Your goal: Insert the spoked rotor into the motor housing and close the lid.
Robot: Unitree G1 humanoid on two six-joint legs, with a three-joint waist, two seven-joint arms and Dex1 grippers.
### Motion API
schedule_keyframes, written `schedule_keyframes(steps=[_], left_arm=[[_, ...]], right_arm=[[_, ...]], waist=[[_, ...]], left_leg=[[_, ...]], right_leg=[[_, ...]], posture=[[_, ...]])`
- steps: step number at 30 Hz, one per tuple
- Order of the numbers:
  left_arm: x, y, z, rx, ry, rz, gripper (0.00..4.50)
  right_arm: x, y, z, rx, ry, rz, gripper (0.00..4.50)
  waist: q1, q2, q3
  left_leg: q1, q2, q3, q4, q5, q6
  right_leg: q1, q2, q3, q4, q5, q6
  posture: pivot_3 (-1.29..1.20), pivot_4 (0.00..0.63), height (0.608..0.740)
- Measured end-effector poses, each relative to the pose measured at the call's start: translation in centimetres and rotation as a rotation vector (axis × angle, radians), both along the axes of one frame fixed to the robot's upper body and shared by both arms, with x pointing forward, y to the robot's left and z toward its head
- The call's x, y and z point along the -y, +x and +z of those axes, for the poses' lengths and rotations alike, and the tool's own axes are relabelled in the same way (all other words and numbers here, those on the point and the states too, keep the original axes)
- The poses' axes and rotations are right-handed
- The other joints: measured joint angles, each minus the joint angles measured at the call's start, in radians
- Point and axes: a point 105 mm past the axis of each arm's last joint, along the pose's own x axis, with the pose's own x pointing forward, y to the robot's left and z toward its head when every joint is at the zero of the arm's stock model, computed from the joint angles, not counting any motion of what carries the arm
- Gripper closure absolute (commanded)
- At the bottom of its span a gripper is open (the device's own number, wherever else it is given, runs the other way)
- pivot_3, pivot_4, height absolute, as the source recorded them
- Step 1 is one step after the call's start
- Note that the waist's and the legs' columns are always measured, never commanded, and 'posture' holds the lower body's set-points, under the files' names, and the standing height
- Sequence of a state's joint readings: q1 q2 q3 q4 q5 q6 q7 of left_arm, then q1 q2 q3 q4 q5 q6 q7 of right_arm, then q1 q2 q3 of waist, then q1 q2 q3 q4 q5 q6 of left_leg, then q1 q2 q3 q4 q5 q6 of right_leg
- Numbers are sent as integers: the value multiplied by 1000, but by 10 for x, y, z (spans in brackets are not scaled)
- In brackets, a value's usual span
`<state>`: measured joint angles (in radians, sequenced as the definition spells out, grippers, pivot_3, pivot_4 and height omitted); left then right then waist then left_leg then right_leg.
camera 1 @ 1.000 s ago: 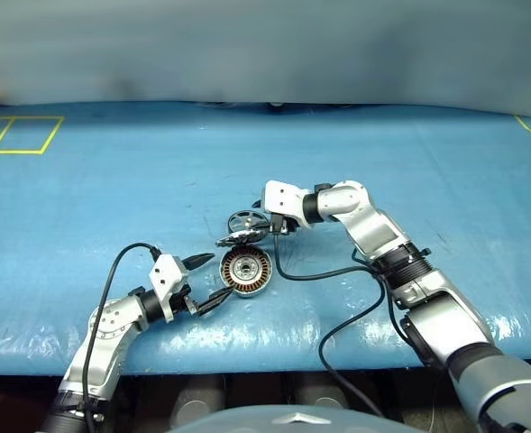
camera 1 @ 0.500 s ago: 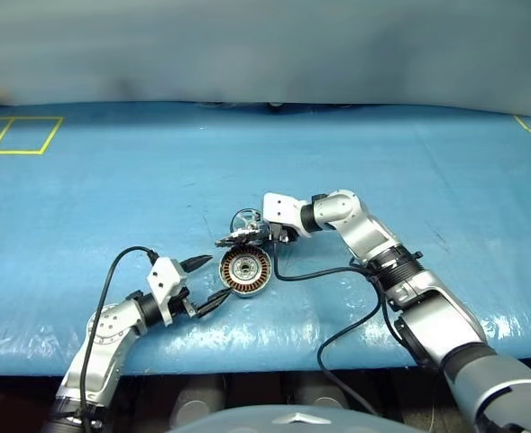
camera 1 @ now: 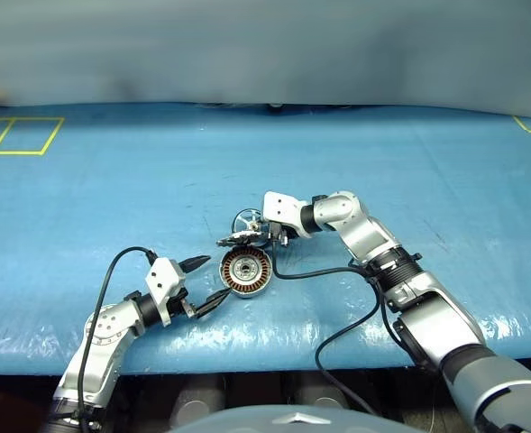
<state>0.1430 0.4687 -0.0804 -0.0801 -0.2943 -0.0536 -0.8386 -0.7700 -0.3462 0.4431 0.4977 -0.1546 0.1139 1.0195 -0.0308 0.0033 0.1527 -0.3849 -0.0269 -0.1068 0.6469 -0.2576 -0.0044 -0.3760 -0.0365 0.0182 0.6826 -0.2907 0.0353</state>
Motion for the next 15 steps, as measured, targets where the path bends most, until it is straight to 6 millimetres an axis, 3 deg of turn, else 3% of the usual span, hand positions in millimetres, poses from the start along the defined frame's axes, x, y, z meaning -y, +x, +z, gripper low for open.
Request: schedule_keyframes(steps=[8, 15], left_arm=[[0, 0, 0, -1, 3, -1, 174], [1, 0, 0, -2, 2, -9, 174]], right_arm=[[20, 5, 6, 46, 26, -80, 3373], [85, 8, 27, 156, 49, -332, 3373]], waist=[[5, 0, 0], [10, 0, 0]], left_leg=[[1, 0, 0, 0, 0, 0], [-6, 0, -1, 0, 0, 0]], right_leg=[[1, 0, 0, 0, 0, 0], [-5, 0, 1, 0, 0, 0]], posture=[[0, 150, 740], [0, 150, 740]])
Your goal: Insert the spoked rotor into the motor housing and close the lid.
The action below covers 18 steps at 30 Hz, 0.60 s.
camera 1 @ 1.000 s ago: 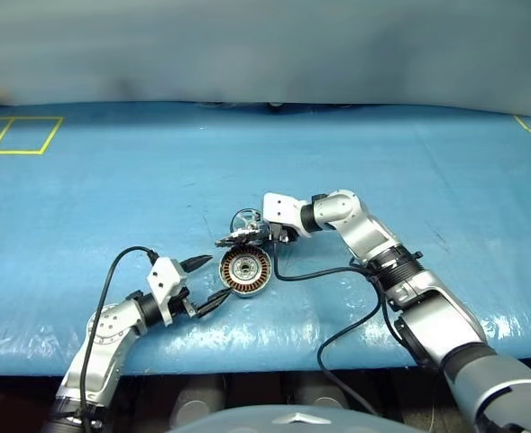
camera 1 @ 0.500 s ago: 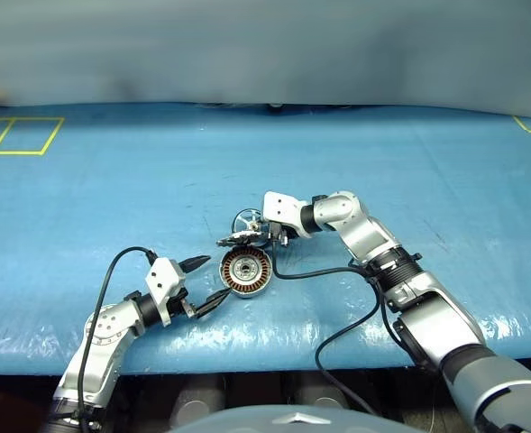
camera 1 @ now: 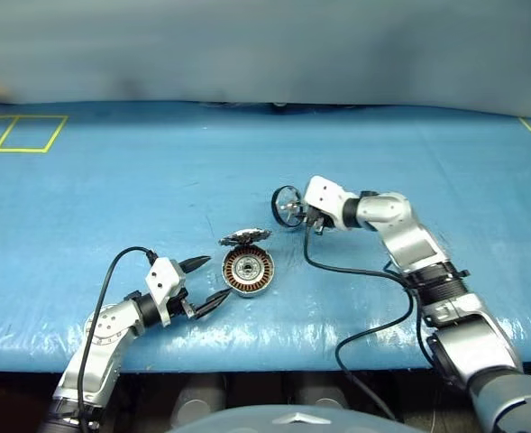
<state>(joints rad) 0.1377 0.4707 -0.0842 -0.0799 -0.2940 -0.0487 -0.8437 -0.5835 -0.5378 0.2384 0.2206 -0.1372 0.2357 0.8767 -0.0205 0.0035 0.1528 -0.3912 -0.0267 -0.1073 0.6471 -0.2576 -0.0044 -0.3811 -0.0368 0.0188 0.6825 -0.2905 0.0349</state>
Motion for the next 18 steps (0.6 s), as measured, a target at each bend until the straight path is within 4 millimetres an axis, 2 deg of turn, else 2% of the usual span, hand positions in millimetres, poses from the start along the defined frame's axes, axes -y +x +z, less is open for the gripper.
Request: schedule_keyframes(steps=[4, 7, 11, 13, 18], left_arm=[[1, 0, 0, 1, -2, -8, 174], [2, 0, 0, -1, -2, -10, 174], [3, 0, -1, -1, -2, -12, 174], [3, 0, -1, -1, -2, -12, 174], [3, 0, -1, -3, -1, -12, 174]], right_arm=[[29, -20, -3, -12, -30, -76, 3373], [35, -46, -7, -79, -17, -60, 3373], [13, -88, -11, -207, 77, 67, 3373], [0, -103, -8, -241, 131, 122, 3373], [-29, -122, 10, -253, 243, 239, 3373]], waist=[[1, 0, 0], [0, 0, 0], [-4, 0, 0], [-4, 0, 0], [-1, 0, 0]], left_leg=[[-3, 0, -1, 0, 0, 0], [-3, 0, 0, 0, 0, 1], [-2, 1, -1, 1, 0, 1], [-2, 1, -1, 2, 0, 1], [-2, 0, -1, 4, 0, 1]], right_leg=[[-2, 0, 0, -1, 0, 0], [-1, 0, 0, -1, 0, 0], [0, 0, 0, -1, 0, 0], [0, 0, 0, -1, 0, 1], [1, 1, -1, -1, 1, 1]], posture=[[0, 150, 740], [0, 150, 740], [0, 150, 740], [0, 150, 740], [0, 150, 740]])
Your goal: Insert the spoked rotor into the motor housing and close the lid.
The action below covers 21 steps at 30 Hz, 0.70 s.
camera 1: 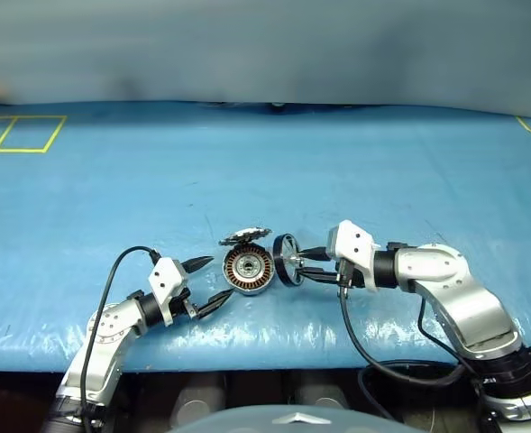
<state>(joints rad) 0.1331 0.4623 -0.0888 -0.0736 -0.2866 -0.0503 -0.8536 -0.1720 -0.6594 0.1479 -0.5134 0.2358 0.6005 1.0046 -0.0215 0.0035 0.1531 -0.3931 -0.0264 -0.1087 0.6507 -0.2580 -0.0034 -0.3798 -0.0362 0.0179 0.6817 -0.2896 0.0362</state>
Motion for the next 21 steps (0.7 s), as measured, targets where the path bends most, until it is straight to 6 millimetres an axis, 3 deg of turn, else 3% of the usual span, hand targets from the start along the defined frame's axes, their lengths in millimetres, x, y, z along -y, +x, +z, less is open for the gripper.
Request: schedule_keyframes(steps=[4, 7, 12, 21], left_arm=[[0, 0, -1, -3, 0, 0, 174], [0, -1, -1, -6, 0, 0, 174], [-1, -7, -6, -27, 1, 9, 174], [-3, -9, -9, -36, 4, 27, 174]], right_arm=[[-26, -11, 3, -24, 66, 91, 3373], [-37, -9, 0, -12, 65, 100, 3373], [-37, 7, -11, 16, 14, 48, 3373], [-39, 15, -14, 87, -68, 86, 3373]], waist=[[0, 0, 0], [0, 0, 0], [2, 0, 0], [1, 0, 0]], left_leg=[[0, 0, 0, 0, 0, 0], [0, 0, 0, 0, 0, 0], [0, -1, -1, 0, 0, 0], [0, -1, -1, 0, 0, 0]], right_leg=[[0, 0, 0, 0, 0, 0], [0, 0, -1, 0, 0, 0], [0, 0, -1, 0, 0, 1], [0, 0, -1, 0, 1, 1]], posture=[[0, 150, 740], [0, 150, 740], [0, 150, 740], [0, 150, 740]])
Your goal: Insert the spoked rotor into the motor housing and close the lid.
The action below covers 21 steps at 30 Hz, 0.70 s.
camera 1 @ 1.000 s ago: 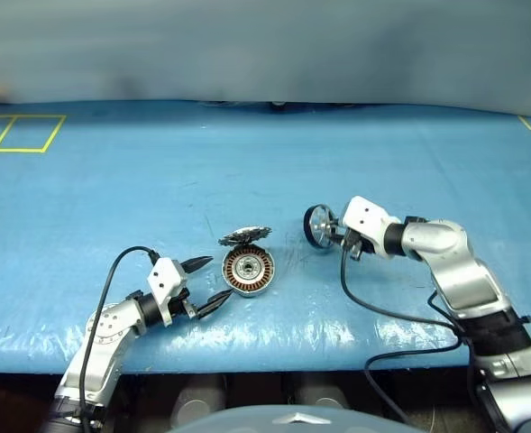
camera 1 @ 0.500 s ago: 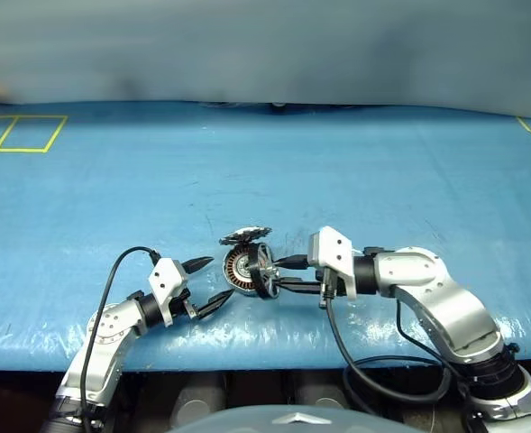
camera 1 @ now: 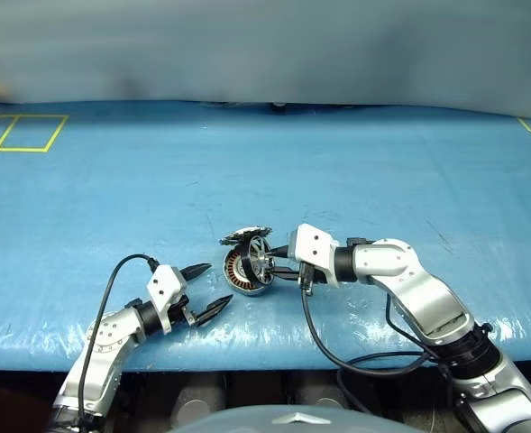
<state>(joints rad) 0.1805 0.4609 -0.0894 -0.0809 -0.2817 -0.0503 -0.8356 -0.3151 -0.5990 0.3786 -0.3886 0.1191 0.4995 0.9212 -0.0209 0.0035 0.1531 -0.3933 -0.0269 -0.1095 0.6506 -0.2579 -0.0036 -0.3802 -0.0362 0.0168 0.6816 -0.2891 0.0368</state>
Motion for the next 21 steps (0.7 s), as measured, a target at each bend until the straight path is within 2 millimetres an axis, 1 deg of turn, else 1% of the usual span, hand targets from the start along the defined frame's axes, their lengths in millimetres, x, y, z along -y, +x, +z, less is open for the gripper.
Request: schedule_keyframes(steps=[13, 21], left_arm=[[0, 1, 1, 3, -1, 4, 174], [1, 2, 1, 7, -3, 4, 174]], right_arm=[[4, 7, 2, 64, -65, 19, 3373], [2, 7, 3, 62, -66, 38, 3373]], waist=[[1, 0, 0], [0, 0, 0]], left_leg=[[0, 0, 0, 0, 0, 0], [0, 0, 0, 0, 0, 0]], right_leg=[[0, 0, 0, 0, 0, 0], [0, 0, 0, 0, 0, 0]], posture=[[0, 150, 740], [0, 150, 740]])
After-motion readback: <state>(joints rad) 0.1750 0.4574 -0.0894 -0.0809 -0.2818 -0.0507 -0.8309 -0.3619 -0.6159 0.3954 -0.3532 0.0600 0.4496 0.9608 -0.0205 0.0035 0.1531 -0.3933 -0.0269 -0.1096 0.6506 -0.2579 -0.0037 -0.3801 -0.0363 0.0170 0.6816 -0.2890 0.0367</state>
